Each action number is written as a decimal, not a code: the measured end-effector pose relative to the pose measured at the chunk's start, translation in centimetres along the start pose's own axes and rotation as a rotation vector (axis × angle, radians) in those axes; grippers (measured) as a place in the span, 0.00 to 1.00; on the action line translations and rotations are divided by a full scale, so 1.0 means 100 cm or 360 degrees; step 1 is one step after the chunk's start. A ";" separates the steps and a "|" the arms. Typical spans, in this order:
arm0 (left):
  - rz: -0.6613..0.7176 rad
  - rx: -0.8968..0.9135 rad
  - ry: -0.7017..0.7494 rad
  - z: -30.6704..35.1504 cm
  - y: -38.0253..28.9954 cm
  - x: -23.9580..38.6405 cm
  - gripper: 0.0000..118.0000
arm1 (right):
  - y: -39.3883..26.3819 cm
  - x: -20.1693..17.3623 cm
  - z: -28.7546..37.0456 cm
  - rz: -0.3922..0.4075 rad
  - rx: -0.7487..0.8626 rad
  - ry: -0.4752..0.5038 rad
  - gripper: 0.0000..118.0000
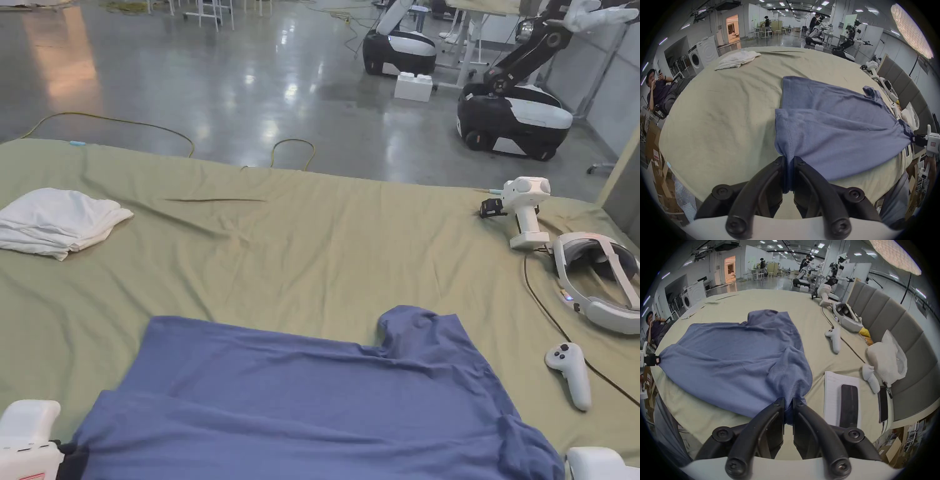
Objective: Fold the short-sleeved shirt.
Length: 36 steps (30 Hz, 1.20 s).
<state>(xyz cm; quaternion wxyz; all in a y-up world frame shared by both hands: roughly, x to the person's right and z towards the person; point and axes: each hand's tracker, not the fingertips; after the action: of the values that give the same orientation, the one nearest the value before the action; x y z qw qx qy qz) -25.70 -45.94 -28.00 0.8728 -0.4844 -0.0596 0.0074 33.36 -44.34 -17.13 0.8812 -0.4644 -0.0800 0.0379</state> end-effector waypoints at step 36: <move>-0.0039 0.0645 -0.0017 0.032 0.022 0.058 0.43 | 0.037 -0.080 0.050 -0.0093 0.0870 -0.0065 0.55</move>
<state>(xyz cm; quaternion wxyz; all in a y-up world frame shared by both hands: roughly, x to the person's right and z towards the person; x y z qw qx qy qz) -20.25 -41.65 -27.57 0.9521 -0.2979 -0.0675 0.0112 24.67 -39.33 -18.30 0.9727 -0.2061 -0.0981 0.0419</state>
